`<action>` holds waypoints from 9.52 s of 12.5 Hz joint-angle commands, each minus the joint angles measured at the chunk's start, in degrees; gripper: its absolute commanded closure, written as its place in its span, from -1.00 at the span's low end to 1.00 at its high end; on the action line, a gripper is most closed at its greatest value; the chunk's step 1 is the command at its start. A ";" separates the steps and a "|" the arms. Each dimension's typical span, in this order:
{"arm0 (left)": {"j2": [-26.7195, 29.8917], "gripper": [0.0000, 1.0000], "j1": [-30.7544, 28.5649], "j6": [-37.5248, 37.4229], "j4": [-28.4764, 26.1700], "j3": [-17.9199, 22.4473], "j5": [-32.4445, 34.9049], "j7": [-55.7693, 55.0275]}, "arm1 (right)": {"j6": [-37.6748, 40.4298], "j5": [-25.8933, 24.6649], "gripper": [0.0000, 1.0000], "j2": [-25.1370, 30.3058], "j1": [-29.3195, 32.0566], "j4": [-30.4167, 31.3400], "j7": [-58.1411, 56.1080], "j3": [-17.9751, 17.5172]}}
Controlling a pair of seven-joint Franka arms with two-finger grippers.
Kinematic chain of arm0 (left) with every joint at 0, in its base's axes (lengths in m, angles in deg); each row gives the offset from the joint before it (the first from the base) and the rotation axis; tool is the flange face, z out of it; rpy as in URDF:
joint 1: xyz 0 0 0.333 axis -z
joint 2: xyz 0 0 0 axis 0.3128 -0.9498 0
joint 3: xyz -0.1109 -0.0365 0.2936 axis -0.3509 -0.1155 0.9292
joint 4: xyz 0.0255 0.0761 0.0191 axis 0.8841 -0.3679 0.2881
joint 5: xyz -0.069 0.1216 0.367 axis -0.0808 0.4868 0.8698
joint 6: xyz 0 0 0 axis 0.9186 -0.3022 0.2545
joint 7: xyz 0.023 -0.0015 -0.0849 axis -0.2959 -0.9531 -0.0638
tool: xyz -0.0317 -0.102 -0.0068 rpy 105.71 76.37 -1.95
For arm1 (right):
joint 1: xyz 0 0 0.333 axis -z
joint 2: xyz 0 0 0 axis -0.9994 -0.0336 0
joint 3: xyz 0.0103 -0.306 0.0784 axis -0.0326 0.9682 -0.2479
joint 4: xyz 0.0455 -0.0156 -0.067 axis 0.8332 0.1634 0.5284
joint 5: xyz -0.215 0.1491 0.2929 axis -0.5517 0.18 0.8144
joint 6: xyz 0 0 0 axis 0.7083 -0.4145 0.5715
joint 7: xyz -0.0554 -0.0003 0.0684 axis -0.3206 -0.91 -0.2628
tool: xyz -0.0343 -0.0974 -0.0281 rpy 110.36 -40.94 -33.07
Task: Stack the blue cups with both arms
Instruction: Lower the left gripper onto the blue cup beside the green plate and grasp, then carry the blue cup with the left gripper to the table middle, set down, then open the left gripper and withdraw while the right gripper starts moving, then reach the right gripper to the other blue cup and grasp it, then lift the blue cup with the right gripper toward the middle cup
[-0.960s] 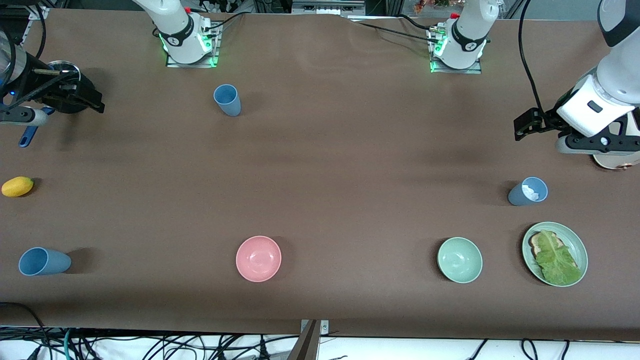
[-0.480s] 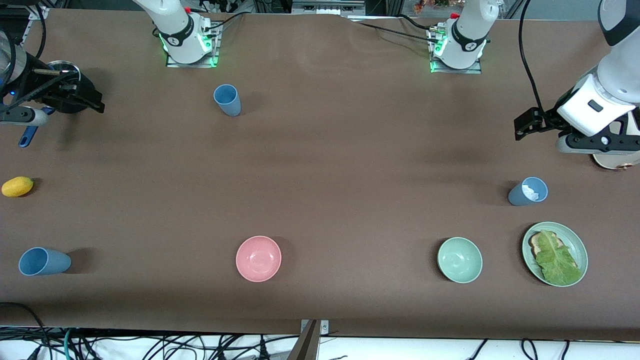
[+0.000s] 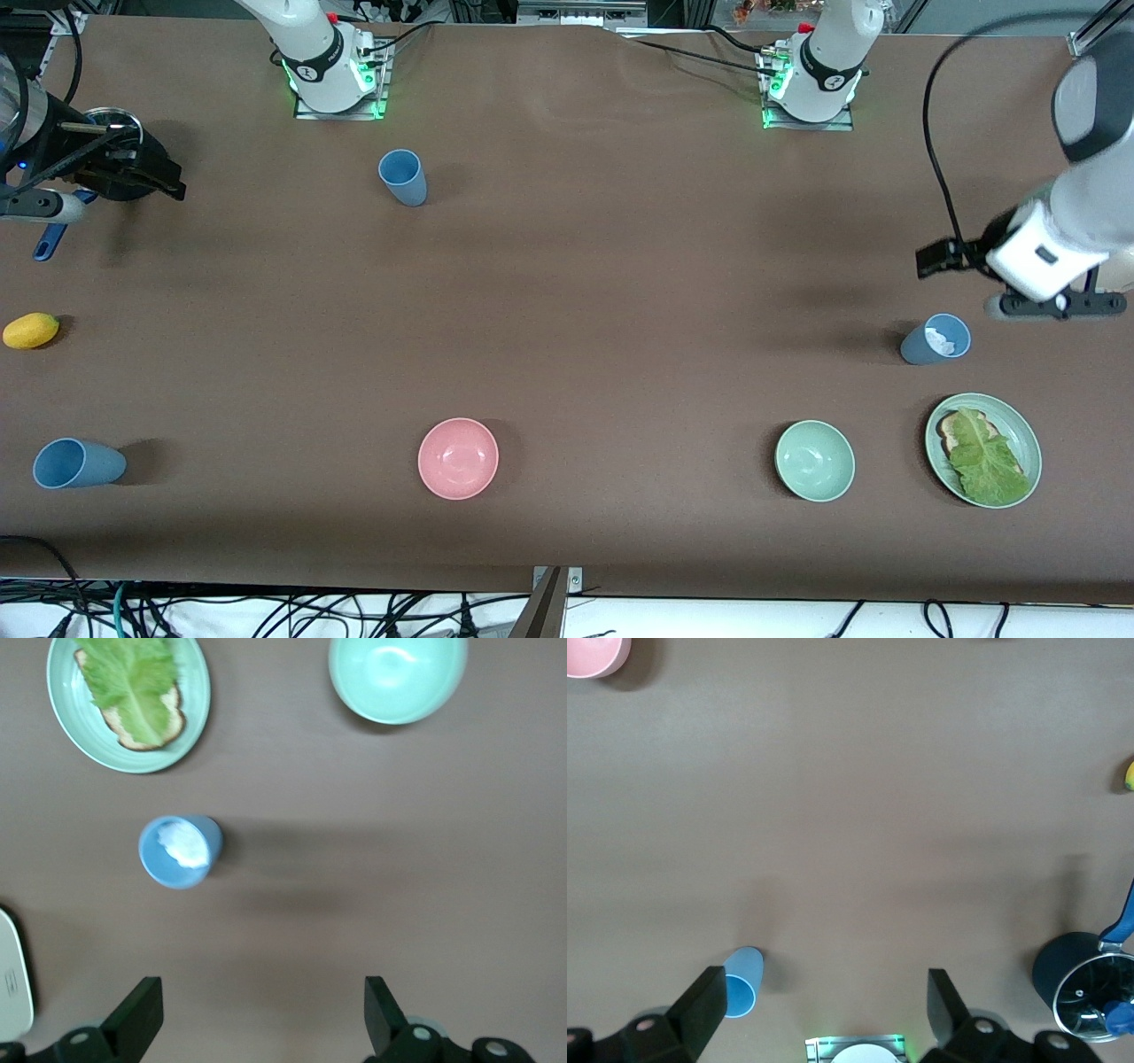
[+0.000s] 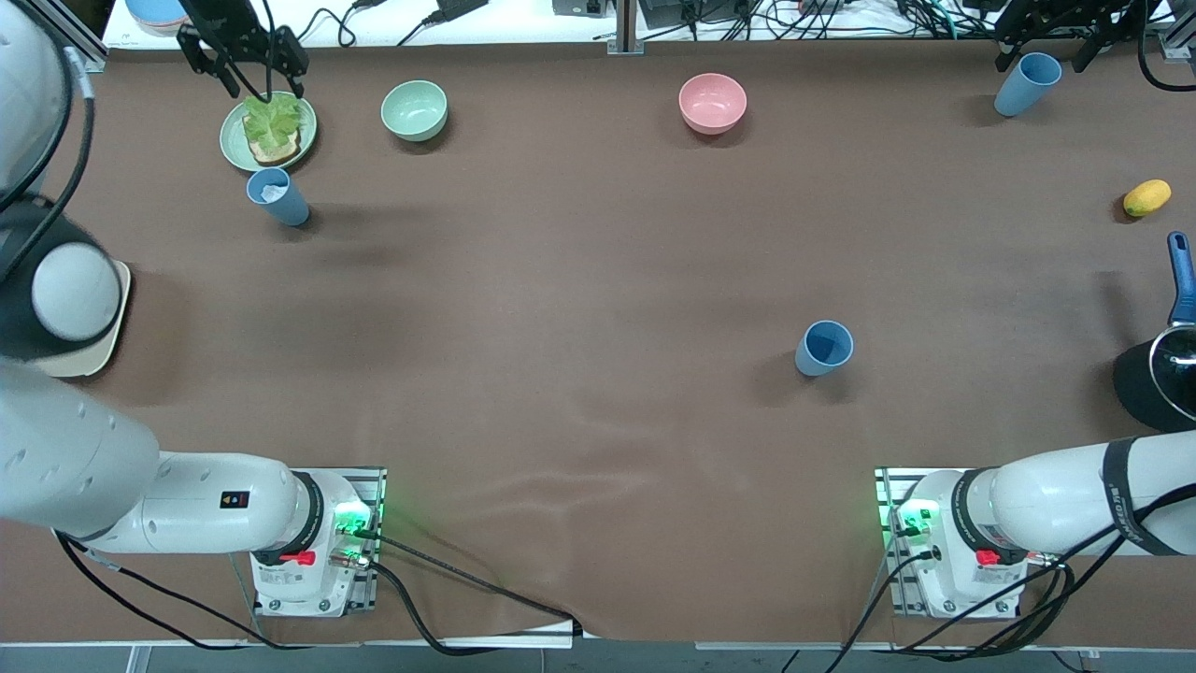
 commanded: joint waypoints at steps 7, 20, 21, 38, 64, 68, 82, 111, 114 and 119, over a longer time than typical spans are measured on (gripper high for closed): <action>-13.22 -0.98 -12.95 15.69 -2.56 -0.33 2.94 22.11 | 1.14 0.77 -1.00 -0.59 0.34 -1.34 -0.23 -0.14; -15.87 1.00 -13.58 22.40 -7.76 -0.85 2.24 23.72 | 1.23 0.85 -1.00 -0.51 0.34 -1.34 -0.06 -0.05; -15.34 1.00 -13.22 21.09 -5.76 -1.99 2.15 23.27 | 1.23 0.77 -1.00 -0.51 0.34 -1.34 -0.06 -0.05; -24.65 1.00 21.85 19.14 4.02 -15.27 -13.15 -33.95 | 1.40 0.86 -1.00 -0.51 0.34 -1.34 -0.41 -0.05; 14.19 -1.00 3.31 -3.61 -2.22 -4.11 -0.22 -1.79 | -9.37 2.88 -1.00 11.32 -3.62 25.24 3.98 -8.82; 13.31 -1.00 3.21 -6.70 -0.73 -4.11 -5.94 -1.52 | -17.21 6.74 -1.00 20.22 -3.62 40.64 6.27 -12.53; 13.05 -1.00 3.30 -6.61 0.68 -4.46 -2.78 -1.61 | -49.04 9.29 -0.99 15.67 -4.05 63.17 6.36 -20.18; 12.96 -1.00 3.48 -6.96 1.03 -4.37 -2.78 -1.52 | -52.04 12.53 1.00 11.36 -5.11 64.06 9.96 -22.20; 12.96 -1.00 3.39 -6.96 1.03 -4.37 -2.78 -1.52 | -41.80 15.44 1.00 11.45 -5.11 54.52 9.96 -20.89; 12.96 -1.00 3.39 -6.96 1.03 -4.37 -2.78 -1.52 | -31.31 15.71 1.00 3.21 -4.85 32.47 12.32 -19.56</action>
